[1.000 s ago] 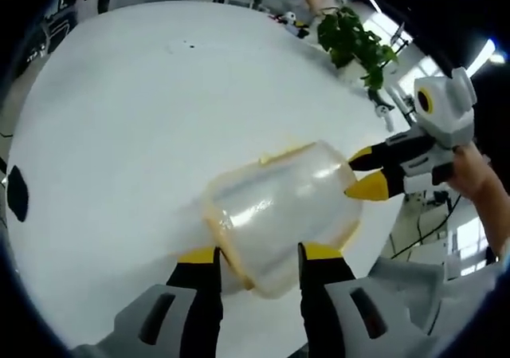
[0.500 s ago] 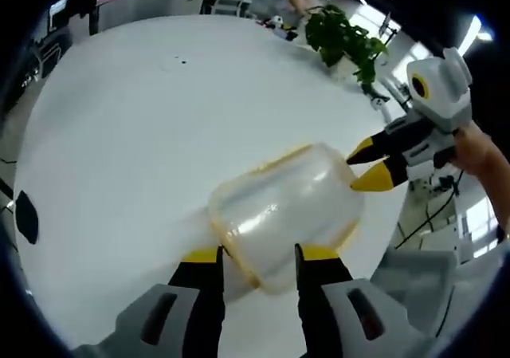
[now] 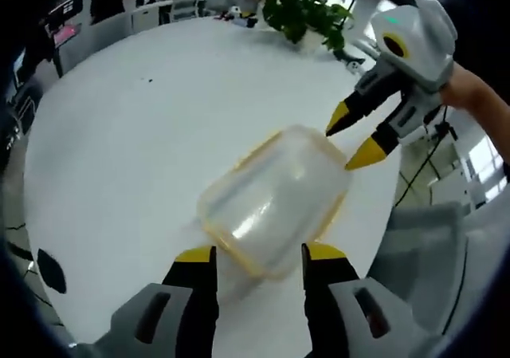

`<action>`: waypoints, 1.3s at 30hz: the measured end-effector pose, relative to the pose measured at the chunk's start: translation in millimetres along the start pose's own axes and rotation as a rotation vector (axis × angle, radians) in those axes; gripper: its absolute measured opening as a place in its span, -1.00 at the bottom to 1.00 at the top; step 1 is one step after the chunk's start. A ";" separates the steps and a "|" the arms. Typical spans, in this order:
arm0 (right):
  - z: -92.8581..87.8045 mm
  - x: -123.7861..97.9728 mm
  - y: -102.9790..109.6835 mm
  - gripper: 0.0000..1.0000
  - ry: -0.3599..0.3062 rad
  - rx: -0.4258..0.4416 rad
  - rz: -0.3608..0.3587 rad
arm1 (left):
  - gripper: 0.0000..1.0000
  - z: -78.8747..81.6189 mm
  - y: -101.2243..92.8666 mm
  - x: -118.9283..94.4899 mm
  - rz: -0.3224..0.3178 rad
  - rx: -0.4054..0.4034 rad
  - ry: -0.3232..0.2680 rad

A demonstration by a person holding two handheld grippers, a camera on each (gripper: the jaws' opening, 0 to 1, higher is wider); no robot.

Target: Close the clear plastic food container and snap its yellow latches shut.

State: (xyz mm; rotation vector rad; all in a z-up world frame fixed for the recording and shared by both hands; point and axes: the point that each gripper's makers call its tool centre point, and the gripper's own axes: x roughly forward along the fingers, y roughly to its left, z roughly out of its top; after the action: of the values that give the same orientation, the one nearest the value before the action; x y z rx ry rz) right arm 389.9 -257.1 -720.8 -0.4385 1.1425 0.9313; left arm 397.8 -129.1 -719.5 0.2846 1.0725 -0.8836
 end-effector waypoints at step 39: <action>8.3 -3.5 11.9 -0.45 0.110 -0.307 0.090 | -0.26 9.0 -6.9 -5.1 -0.045 0.468 0.143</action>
State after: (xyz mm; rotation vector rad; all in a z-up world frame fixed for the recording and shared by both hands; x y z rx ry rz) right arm 384.6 -245.8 -712.6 -0.6988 1.1283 1.1797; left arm 397.5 -136.3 -709.4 0.7245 0.9957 -1.1653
